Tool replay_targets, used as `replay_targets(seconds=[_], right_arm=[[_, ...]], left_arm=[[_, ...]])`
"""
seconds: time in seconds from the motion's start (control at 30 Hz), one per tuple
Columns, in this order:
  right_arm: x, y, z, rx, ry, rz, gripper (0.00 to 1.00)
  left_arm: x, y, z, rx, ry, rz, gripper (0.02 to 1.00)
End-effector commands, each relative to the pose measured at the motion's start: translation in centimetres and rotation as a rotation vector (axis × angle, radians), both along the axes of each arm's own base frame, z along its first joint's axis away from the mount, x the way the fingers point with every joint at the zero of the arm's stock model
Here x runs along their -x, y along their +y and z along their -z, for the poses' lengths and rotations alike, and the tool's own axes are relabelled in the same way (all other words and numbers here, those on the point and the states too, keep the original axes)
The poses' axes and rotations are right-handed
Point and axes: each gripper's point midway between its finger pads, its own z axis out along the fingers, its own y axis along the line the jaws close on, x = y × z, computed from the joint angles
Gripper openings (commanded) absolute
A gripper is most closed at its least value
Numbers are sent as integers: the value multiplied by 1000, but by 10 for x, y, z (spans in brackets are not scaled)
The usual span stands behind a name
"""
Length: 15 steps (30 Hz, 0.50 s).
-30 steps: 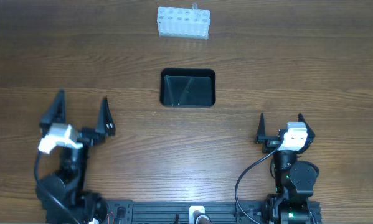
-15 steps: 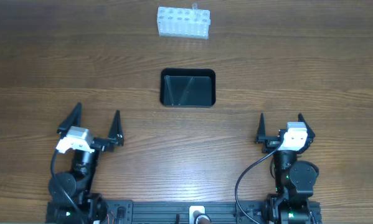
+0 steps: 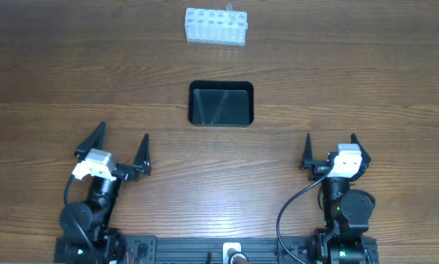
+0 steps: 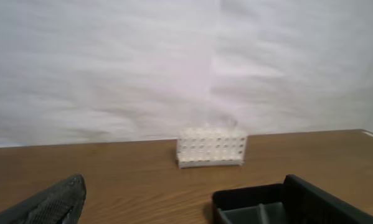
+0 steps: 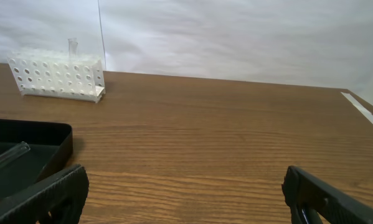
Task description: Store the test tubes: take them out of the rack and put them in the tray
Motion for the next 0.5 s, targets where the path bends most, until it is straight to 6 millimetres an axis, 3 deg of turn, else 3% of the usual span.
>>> replay_targets(seconds=[0.03, 0.23, 0.5], right_arm=[[0, -1, 2, 1, 1, 2, 993], [0, -1, 2, 1, 1, 2, 991], [0, -1, 2, 1, 1, 2, 991]], left_arm=[[-3, 15, 6, -13, 15, -60, 1000], [-7, 35, 52, -15, 207, -142, 998], [-7, 37, 54, -14, 216, -152, 1000]])
